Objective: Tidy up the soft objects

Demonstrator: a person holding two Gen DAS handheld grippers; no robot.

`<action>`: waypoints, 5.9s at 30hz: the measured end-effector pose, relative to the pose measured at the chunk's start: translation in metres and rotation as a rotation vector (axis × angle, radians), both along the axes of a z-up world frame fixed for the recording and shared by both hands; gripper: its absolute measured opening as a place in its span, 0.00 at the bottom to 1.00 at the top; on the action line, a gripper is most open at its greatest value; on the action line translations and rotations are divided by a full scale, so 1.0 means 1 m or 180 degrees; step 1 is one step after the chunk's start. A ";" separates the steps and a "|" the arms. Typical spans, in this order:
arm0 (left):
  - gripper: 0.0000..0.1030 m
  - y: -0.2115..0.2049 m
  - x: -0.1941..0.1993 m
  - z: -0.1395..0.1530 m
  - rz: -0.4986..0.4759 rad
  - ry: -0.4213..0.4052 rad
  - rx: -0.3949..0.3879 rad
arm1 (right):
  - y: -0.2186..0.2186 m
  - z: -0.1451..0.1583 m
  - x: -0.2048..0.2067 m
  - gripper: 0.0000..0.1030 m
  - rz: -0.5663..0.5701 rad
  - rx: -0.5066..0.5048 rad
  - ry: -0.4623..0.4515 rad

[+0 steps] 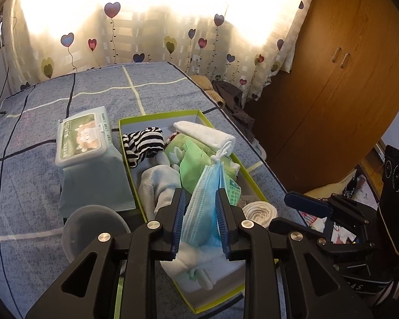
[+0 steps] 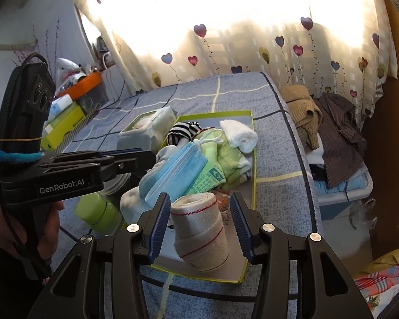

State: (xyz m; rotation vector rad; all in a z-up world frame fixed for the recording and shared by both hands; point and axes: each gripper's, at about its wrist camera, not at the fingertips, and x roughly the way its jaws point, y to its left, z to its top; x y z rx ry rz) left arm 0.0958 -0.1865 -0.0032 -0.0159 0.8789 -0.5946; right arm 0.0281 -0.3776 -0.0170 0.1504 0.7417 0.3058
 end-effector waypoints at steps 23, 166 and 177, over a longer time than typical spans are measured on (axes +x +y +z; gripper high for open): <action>0.24 -0.019 -0.009 -0.021 -0.0237 0.0087 0.0203 | 0.001 -0.016 0.010 0.25 -0.0030 -0.0031 0.0098; 0.24 0.076 -0.092 -0.001 0.0829 -0.0192 0.0406 | 0.083 0.006 -0.041 0.63 0.0177 -0.0599 0.0058; 0.24 0.075 -0.091 -0.004 0.0812 -0.0168 0.0415 | 0.084 0.004 -0.044 0.63 0.0176 -0.0593 0.0072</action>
